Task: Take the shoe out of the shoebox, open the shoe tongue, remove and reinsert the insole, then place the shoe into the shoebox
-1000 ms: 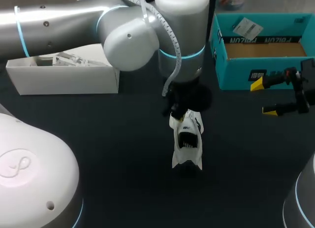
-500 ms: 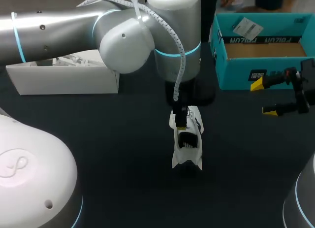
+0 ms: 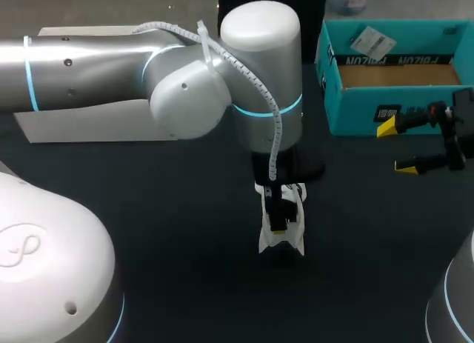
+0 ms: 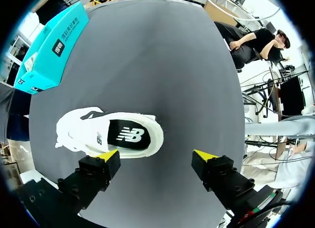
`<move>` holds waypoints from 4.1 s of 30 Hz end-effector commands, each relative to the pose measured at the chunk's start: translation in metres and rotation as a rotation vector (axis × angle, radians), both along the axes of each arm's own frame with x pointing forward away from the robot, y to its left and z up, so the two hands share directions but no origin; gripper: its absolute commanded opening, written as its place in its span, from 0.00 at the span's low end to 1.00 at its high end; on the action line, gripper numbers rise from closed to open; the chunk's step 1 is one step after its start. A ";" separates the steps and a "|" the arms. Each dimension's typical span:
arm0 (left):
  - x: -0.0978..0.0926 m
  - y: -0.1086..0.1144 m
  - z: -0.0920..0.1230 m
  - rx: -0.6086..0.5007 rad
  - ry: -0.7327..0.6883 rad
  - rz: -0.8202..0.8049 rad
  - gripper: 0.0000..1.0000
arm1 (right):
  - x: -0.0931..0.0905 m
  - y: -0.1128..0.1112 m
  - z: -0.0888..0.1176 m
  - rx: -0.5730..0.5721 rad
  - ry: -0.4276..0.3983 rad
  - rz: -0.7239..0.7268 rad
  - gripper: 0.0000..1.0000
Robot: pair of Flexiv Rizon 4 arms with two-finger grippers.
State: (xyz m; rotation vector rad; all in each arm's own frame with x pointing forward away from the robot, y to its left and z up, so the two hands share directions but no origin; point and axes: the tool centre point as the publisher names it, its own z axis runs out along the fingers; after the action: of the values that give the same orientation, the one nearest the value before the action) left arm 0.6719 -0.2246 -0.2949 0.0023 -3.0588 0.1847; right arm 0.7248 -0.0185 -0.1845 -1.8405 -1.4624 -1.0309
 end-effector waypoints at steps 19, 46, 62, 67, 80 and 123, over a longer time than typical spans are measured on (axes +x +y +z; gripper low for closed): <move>-0.004 -0.028 -0.074 0.049 0.000 -0.043 1.00 | -0.001 0.001 0.000 -0.003 0.000 -0.003 1.00; 0.002 -0.016 -0.097 0.078 0.006 -0.030 0.00 | -0.001 0.001 0.000 -0.003 0.000 -0.003 1.00; -0.003 -0.006 -0.003 0.118 0.093 -0.085 0.00 | -0.001 0.001 0.000 -0.003 0.000 -0.003 1.00; 0.001 -0.005 0.045 0.098 0.058 -0.125 0.00 | -0.001 0.001 0.000 -0.003 0.000 -0.003 1.00; 0.015 -0.004 0.128 0.041 0.031 -0.146 0.00 | -0.001 0.001 0.000 -0.003 0.000 -0.003 1.00; 0.151 0.121 0.175 0.063 -0.018 -0.100 0.00 | -0.001 0.001 0.000 -0.003 0.000 -0.003 1.00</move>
State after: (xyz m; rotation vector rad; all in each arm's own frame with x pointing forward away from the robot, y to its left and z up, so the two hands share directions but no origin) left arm 0.8124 -0.1246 -0.1228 -0.1457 -3.0808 0.0642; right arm 0.7247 -0.0184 -0.1845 -1.8404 -1.4625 -1.0309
